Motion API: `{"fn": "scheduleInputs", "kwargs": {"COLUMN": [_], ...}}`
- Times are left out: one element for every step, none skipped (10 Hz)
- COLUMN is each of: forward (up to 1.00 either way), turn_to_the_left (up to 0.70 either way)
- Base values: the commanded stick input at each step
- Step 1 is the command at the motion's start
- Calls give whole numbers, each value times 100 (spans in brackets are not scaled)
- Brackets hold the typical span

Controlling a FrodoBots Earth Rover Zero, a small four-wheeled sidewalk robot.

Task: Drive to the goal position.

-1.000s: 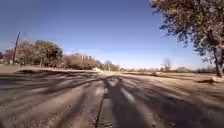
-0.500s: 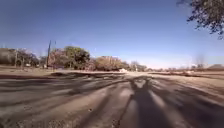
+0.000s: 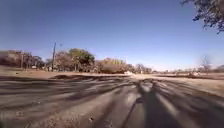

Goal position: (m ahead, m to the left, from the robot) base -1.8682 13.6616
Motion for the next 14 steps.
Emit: {"fn": "scheduleInputs", "kwargs": {"forward": [50,50,50,50,50,50,50,50,50,50,50,50,50,50], "turn_to_the_left": [0,0,0,38,50,50,50,50,50,50,50,50,50,50]}}
